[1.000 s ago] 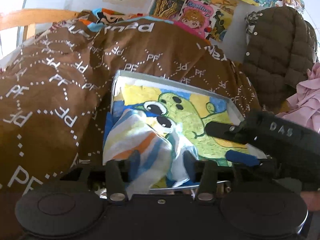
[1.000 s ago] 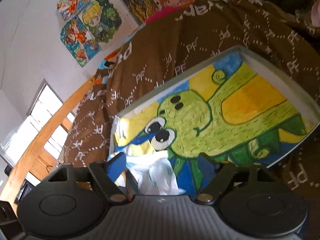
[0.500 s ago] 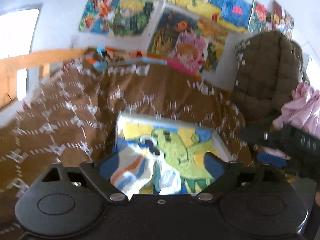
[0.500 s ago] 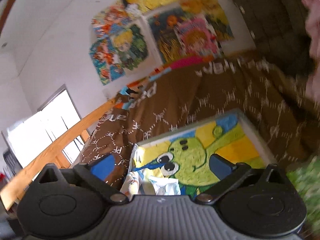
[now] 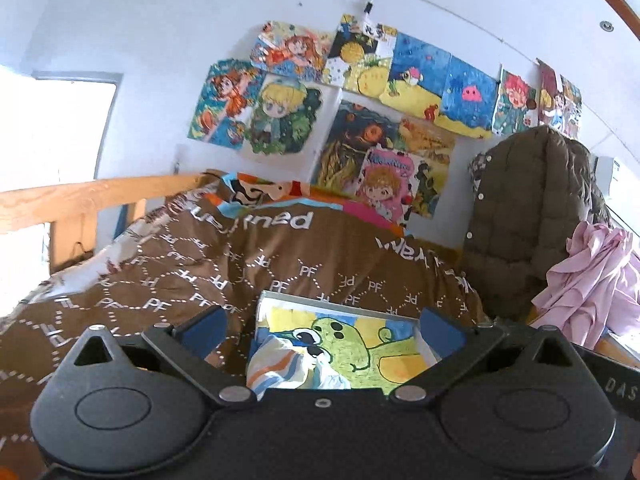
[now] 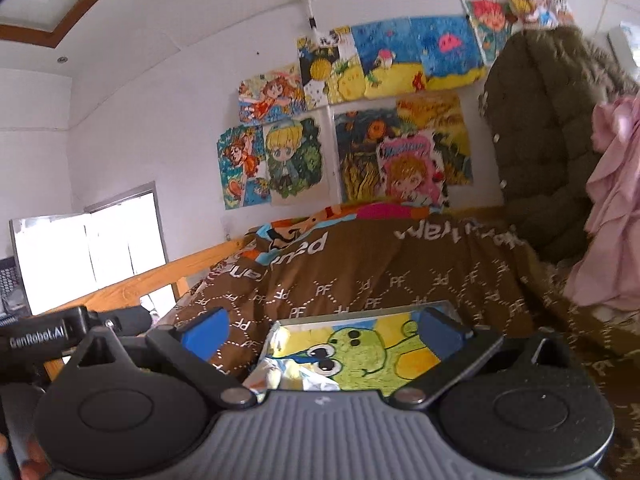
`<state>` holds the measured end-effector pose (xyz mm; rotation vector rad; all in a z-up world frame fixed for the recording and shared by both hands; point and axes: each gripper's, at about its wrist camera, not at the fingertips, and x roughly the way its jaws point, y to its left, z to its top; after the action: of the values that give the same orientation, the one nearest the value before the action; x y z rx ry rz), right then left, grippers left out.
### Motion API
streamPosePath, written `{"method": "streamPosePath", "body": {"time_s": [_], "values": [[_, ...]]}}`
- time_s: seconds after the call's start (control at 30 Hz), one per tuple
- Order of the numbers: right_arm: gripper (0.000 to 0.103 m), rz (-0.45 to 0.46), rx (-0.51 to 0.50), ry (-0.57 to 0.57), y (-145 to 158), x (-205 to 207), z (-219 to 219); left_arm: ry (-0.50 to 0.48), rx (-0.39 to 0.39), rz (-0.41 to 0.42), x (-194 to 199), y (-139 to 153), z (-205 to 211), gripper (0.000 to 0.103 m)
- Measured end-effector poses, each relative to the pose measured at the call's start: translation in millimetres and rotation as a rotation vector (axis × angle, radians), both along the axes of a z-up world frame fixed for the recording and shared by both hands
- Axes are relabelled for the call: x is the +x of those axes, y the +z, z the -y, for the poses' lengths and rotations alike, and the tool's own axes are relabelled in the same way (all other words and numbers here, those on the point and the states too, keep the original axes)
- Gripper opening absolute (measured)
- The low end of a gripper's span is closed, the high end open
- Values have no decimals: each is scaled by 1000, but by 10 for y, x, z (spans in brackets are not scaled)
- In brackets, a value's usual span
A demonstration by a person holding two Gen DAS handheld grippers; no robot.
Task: Organize soft objects
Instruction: 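Move both open tools back toward the remaining pile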
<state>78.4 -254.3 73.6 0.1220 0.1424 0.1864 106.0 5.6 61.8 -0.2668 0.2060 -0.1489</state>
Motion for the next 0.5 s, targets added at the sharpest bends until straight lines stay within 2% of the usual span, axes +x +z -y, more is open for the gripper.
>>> {"method": "streamPosePath", "body": {"time_s": [0.13, 0.33, 0.5], "values": [[103, -4, -6, -32, -43, -253, 33, 48, 23, 17, -269, -6, 19, 102], [103, -31, -6, -78, -159, -582, 97, 121, -3, 39, -711, -92, -32, 102], [103, -36, 7, -110, -231, -871, 170, 168, 36, 20, -959, -137, -27, 102]]}}
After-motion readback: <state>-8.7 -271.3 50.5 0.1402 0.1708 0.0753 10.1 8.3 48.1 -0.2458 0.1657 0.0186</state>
